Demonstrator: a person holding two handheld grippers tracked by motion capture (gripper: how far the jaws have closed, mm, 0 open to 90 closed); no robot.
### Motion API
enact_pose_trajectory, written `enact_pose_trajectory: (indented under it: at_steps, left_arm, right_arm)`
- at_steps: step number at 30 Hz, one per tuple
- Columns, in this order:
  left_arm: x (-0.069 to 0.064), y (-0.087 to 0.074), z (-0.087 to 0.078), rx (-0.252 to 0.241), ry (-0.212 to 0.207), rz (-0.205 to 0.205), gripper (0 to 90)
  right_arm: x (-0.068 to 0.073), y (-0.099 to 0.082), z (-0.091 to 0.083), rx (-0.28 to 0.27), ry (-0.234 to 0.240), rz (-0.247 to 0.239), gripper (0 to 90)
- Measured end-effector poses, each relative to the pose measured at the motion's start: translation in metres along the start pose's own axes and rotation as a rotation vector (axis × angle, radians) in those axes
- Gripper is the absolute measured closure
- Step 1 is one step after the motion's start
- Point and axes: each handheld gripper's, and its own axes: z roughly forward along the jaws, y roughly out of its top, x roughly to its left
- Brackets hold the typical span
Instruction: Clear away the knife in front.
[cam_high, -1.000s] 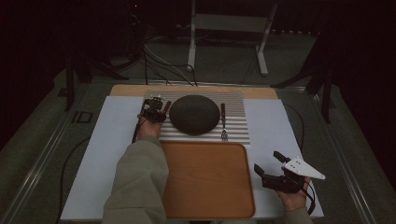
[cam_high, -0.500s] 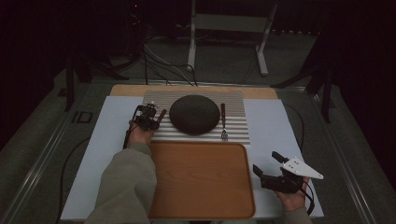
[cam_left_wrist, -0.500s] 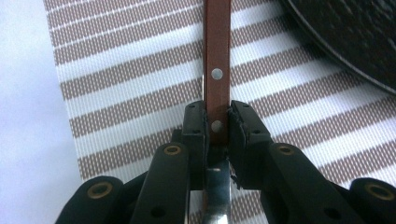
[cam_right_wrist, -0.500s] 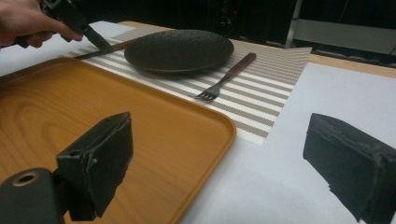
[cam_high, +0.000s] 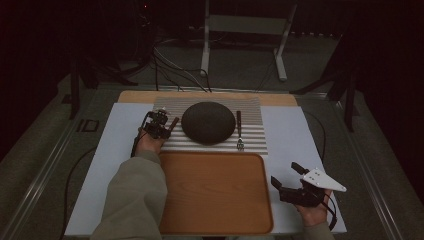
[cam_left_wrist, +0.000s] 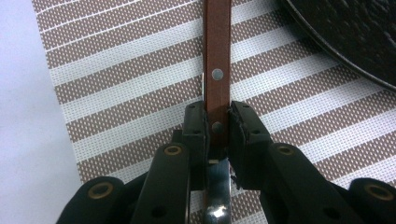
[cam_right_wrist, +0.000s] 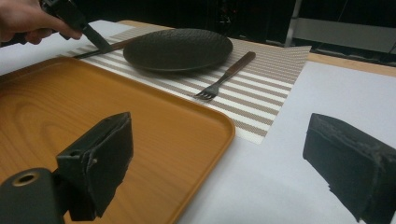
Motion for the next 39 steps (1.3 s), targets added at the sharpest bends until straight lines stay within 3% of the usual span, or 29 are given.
enact_pose_trajectory:
  at_steps: [10,22,31,39]
  left_arm:
    - [0.011,-0.001,-0.03,-0.063,0.029,0.002,78.5]
    - [0.015,-0.007,-0.058,-0.1,0.026,0.006,78.5]
    - [0.005,-0.011,-0.078,-0.135,0.013,0.013,78.4]
    - [-0.014,-0.014,-0.092,-0.173,-0.01,0.025,78.4]
  right_arm:
    - [0.001,0.0,0.0,0.001,0.002,-0.002,8.5]
    - [0.002,0.0,0.001,0.002,0.003,-0.004,8.5]
    - [0.002,0.0,0.001,0.001,0.004,-0.006,8.5]
    - [0.002,0.0,0.001,0.0,0.006,-0.007,8.5]
